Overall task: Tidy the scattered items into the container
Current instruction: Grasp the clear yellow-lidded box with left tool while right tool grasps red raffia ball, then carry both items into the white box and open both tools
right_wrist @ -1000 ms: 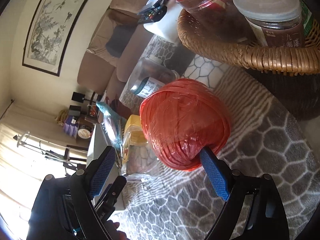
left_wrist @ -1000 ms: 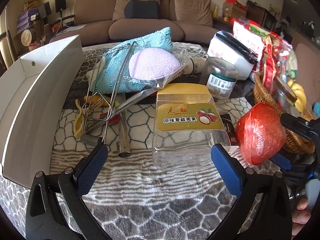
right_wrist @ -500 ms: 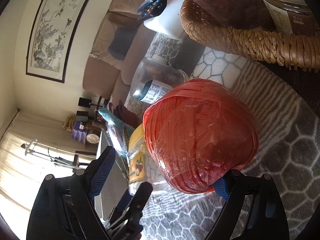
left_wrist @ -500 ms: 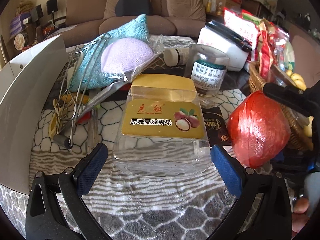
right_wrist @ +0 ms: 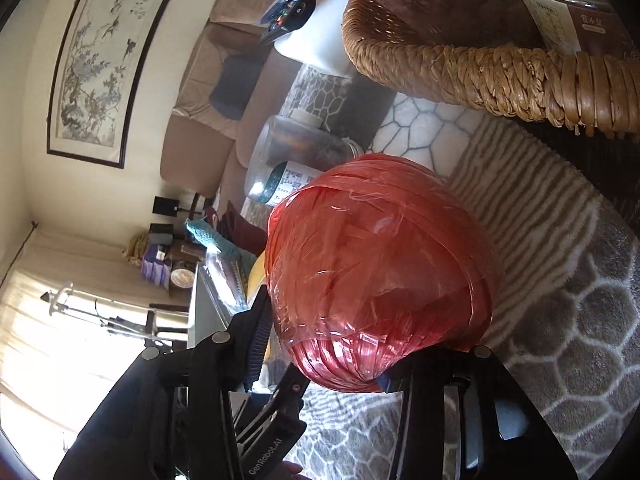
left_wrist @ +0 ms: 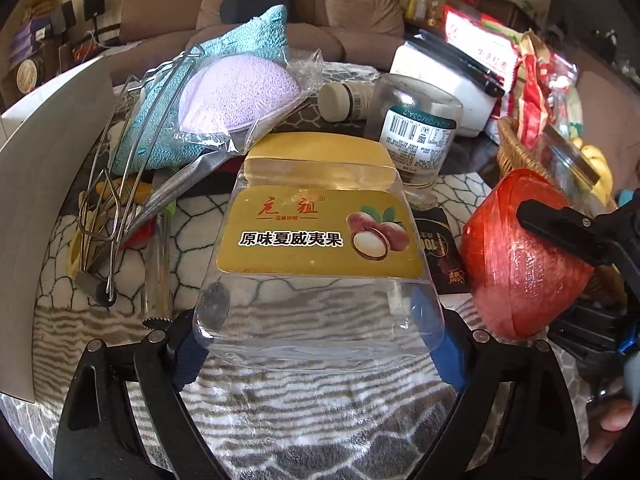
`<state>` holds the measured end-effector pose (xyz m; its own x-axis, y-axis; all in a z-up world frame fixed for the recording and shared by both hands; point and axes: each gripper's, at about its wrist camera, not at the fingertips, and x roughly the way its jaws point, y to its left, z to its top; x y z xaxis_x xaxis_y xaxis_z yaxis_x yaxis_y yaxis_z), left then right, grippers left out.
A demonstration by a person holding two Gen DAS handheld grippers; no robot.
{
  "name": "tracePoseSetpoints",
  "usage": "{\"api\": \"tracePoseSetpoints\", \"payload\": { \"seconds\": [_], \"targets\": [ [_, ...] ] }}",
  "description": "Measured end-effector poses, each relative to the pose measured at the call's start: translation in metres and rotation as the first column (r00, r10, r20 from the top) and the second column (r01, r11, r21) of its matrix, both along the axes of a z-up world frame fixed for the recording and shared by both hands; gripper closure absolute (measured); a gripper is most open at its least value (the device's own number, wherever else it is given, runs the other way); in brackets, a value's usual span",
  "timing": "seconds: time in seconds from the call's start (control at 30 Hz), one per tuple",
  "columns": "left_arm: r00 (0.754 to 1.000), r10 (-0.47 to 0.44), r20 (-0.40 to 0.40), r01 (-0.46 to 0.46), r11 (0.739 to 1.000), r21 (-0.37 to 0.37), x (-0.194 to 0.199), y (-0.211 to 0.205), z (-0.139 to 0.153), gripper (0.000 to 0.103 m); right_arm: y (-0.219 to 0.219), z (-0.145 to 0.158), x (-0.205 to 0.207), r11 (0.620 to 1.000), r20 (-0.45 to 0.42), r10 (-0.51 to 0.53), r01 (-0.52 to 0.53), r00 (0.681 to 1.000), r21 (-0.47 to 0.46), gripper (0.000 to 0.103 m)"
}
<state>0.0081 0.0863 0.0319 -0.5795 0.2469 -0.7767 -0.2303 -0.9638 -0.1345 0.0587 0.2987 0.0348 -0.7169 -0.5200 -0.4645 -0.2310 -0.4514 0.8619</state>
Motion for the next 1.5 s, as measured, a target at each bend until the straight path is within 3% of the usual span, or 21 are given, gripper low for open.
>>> {"api": "tracePoseSetpoints", "payload": {
  "seconds": [0.23, 0.43, 0.63, 0.8, 1.2, 1.5],
  "targets": [
    [0.999, -0.005, -0.049, 0.007, 0.999, 0.042, 0.016, -0.019, 0.037, 0.014, -0.002, 0.016, 0.008, 1.0, -0.057, 0.014, -0.015, 0.998, -0.011, 0.074],
    [0.997, 0.009, -0.08, -0.002, 0.997, 0.082, 0.026, -0.038, 0.073, 0.014, -0.01, 0.035, 0.016, 0.998, -0.123, 0.045, -0.05, 0.991, -0.04, 0.079],
    [0.99, 0.023, -0.136, -0.013, 0.997, 0.075, 0.045, -0.068, 0.119, 0.014, -0.032, 0.071, 0.027, 0.994, -0.219, 0.107, -0.104, 0.97, 0.027, 0.079],
    [0.982, 0.07, -0.175, -0.059, 0.996, 0.064, 0.06, -0.109, 0.158, 0.014, -0.058, 0.085, 0.034, 0.987, -0.221, 0.159, -0.148, 0.962, 0.066, 0.079],
    [0.943, 0.215, -0.255, -0.198, 0.976, 0.091, 0.095, -0.236, 0.235, 0.014, -0.17, 0.15, 0.04, 0.929, -0.244, 0.355, -0.312, 0.902, 0.2, 0.079],
    [0.913, 0.319, -0.253, -0.306, 0.948, 0.088, 0.091, -0.328, 0.235, 0.014, -0.275, 0.169, 0.026, 0.885, -0.222, 0.452, -0.403, 0.864, 0.234, 0.079]
  ]
}}
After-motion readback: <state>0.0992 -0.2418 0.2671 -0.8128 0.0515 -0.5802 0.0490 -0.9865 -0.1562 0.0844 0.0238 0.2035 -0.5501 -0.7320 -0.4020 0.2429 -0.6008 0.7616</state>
